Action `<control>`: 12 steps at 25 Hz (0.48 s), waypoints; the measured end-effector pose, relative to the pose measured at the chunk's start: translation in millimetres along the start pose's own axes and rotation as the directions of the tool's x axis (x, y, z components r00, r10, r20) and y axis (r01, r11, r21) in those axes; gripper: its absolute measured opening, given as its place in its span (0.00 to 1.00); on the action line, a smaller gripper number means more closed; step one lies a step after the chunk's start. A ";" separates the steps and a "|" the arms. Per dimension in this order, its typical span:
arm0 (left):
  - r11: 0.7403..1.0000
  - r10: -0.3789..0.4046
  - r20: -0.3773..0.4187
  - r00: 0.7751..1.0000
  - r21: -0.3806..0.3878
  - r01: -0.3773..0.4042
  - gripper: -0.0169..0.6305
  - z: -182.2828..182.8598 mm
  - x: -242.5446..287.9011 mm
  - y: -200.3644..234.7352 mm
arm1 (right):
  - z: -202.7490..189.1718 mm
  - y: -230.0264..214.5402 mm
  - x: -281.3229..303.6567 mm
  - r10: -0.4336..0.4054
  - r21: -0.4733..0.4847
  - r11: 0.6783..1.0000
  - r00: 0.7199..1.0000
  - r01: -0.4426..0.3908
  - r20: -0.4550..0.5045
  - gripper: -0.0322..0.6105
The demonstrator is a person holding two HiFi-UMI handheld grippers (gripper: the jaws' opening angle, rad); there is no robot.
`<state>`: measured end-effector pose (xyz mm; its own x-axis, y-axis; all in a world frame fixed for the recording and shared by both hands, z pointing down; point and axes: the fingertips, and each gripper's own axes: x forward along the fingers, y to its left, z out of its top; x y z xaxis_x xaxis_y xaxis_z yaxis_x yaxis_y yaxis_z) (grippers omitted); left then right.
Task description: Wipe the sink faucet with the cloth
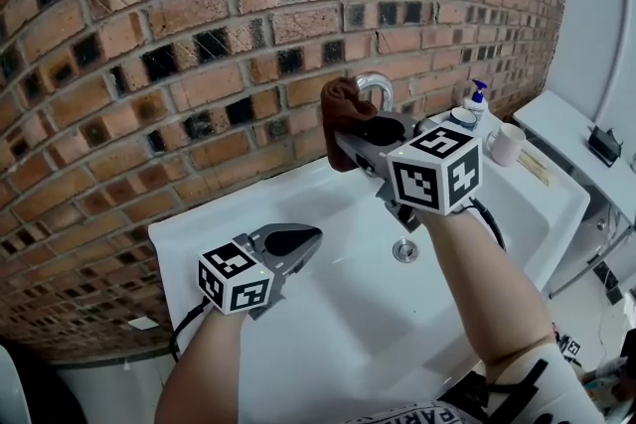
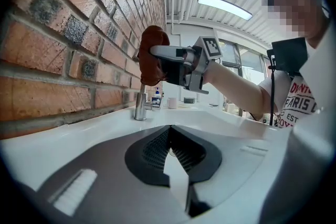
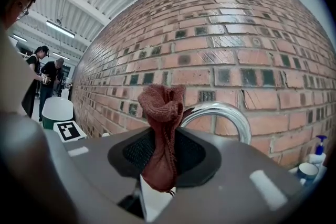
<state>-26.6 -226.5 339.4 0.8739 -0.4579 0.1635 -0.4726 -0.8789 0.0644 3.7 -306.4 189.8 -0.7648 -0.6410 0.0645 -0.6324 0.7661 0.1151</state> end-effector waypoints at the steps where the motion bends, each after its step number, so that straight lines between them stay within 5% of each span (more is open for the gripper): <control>1: 1.000 0.000 0.000 1.000 0.000 0.000 0.04 -0.1 -0.1 -0.2 | -1.4 -1.1 2.2 -0.001 -0.001 1.000 1.000 0.001 -0.006 0.21; 12: 1.000 -0.002 -0.005 1.000 -0.002 0.002 0.03 -0.8 0.1 0.2 | 2.9 -5.8 3.5 -0.012 -0.045 0.999 1.000 0.011 -0.028 0.21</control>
<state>-26.7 -226.6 340.3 0.8743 -0.4554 0.1680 -0.4710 -0.8796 0.0665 4.3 -312.9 186.5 -0.7536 -0.6511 0.0906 -0.6342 0.7563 0.1607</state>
